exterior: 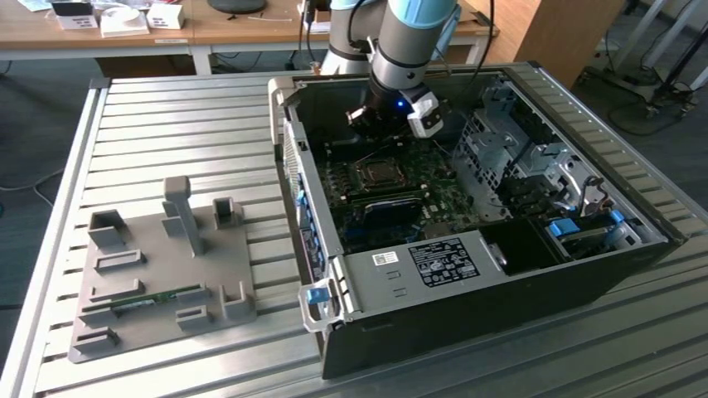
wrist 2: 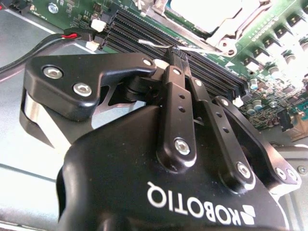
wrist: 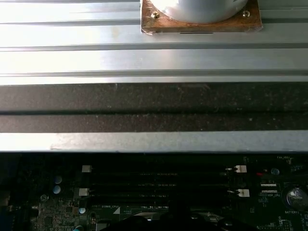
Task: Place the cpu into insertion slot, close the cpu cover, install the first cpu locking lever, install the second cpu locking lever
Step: 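Install the first cpu locking lever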
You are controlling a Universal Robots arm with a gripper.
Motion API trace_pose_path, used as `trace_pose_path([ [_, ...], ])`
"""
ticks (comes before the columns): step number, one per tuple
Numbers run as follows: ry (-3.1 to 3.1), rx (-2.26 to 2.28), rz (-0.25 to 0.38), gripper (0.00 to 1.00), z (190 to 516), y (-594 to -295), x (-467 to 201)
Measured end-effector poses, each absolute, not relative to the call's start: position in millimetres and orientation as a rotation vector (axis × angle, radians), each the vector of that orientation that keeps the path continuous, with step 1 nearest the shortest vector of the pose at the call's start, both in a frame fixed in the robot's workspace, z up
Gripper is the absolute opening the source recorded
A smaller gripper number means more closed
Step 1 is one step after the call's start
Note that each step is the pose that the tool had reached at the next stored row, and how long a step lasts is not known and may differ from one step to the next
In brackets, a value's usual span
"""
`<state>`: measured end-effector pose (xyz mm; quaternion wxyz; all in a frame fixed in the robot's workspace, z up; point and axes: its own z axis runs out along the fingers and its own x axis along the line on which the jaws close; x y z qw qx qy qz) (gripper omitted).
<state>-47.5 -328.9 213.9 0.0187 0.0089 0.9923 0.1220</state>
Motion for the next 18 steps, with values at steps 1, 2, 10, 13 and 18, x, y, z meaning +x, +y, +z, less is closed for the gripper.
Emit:
trace_pose_path([
  [1, 3.081, 0.028, 0.379, 0.11, 213.8, -328.9, -47.5],
  [2, 3.081, 0.028, 0.379, 0.11, 213.6, -328.9, -47.5],
  [10, 3.081, 0.028, 0.379, 0.11, 211.6, -328.9, -47.5],
  [13, 3.081, 0.028, 0.379, 0.11, 210.7, -328.9, -47.5],
  [18, 3.081, 0.028, 0.378, 0.11, 209.6, -328.9, -47.5],
])
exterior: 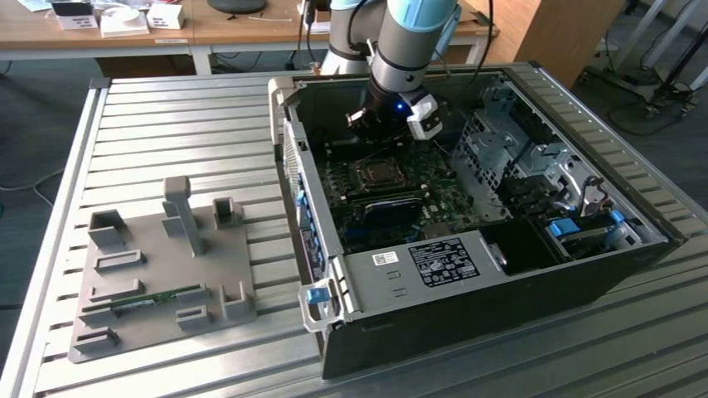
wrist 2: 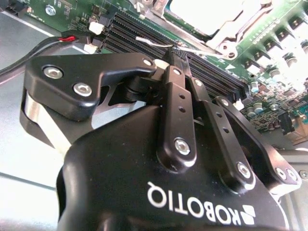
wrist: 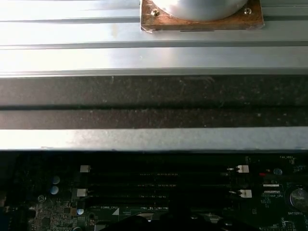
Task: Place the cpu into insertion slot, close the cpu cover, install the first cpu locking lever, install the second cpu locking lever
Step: 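Install the first cpu locking lever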
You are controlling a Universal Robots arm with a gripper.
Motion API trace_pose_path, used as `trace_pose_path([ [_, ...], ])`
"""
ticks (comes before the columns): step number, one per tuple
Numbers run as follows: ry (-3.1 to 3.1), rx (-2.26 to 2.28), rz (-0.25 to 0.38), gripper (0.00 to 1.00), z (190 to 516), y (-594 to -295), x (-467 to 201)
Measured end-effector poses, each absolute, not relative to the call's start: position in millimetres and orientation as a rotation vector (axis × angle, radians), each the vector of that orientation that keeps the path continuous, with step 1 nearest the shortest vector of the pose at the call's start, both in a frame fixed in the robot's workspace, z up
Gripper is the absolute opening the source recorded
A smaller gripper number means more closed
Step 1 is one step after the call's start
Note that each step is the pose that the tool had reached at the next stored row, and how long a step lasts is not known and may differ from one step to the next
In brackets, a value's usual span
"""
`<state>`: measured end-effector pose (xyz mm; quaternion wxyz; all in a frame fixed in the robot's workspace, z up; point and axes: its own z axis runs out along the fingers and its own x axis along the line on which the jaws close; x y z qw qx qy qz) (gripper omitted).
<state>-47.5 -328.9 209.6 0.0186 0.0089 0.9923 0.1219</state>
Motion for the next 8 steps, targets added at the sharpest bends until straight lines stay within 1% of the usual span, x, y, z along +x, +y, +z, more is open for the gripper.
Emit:
trace_pose_path([
  [8, 3.081, 0.028, 0.379, 0.11, 207.1, -328.9, -47.5],
])
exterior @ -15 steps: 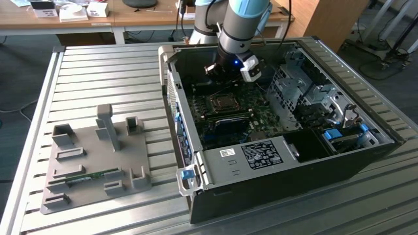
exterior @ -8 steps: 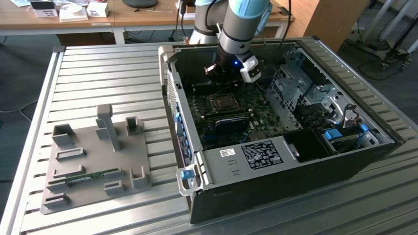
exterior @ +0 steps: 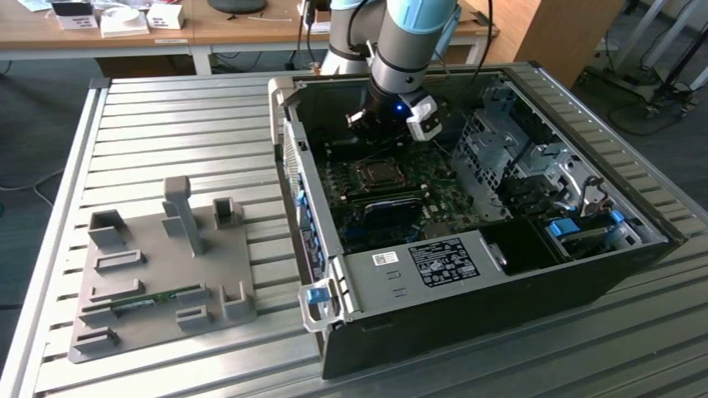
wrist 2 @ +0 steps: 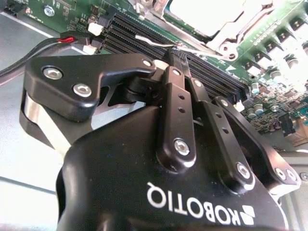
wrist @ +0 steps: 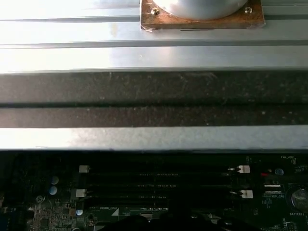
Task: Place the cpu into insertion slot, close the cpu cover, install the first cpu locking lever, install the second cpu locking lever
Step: 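Install the first cpu locking lever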
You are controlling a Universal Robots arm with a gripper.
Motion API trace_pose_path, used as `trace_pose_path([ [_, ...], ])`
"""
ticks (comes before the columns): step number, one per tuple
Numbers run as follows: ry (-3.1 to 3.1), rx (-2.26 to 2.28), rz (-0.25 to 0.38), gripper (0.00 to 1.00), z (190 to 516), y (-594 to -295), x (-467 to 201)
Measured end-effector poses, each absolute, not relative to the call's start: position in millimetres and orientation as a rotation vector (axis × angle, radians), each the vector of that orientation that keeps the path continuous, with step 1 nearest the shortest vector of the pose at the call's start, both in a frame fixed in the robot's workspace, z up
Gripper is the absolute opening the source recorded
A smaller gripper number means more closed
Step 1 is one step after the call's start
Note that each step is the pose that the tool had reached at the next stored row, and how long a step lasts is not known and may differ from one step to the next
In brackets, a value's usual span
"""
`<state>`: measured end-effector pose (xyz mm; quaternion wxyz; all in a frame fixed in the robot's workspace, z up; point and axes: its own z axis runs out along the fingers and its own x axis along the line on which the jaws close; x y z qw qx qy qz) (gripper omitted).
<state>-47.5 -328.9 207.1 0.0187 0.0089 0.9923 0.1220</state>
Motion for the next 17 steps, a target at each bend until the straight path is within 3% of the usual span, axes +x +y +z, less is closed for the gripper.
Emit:
trace_pose_path([
  [17, 3.081, 0.028, 0.379, 0.11, 209.0, -328.9, -47.5],
])
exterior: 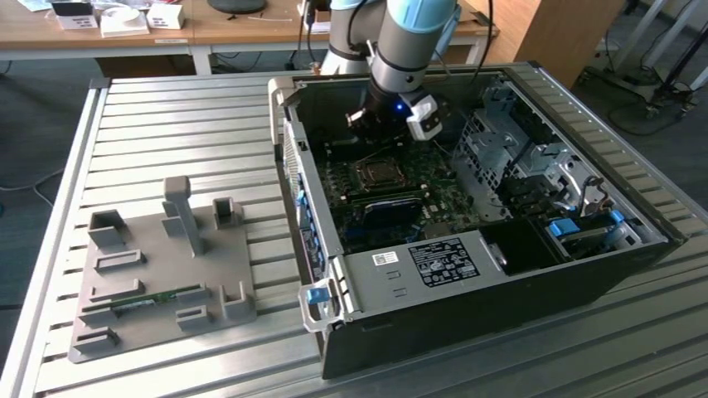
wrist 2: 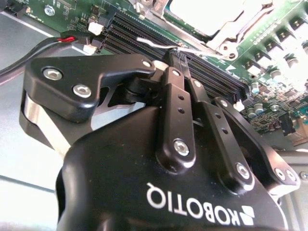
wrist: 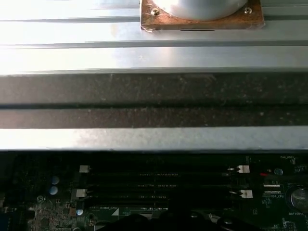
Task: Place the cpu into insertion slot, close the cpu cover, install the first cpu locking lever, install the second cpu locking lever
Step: 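Install the first cpu locking lever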
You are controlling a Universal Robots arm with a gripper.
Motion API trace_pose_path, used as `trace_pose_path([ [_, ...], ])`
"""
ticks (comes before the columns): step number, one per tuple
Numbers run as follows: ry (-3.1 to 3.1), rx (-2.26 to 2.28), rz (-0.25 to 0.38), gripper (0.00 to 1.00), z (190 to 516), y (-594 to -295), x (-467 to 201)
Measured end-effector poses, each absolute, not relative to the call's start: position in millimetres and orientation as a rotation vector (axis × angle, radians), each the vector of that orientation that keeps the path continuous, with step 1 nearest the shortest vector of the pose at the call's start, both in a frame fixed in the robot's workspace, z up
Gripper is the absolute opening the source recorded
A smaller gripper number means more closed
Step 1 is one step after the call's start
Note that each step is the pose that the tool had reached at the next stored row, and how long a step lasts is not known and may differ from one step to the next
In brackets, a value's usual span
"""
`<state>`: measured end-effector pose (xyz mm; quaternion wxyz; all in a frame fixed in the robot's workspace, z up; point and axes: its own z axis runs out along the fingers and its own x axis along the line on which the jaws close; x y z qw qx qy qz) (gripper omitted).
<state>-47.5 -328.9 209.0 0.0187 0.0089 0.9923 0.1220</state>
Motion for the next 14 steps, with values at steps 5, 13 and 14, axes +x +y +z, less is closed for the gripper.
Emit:
trace_pose_path([
  [5, 3.081, 0.028, 0.379, 0.11, 213.1, -328.8, -47.5],
  [13, 3.079, 0.027, 0.384, 0.11, 214.4, -328.9, -48.9],
  [14, 3.077, 0.027, 0.387, 0.11, 214.3, -328.9, -49.8],
])
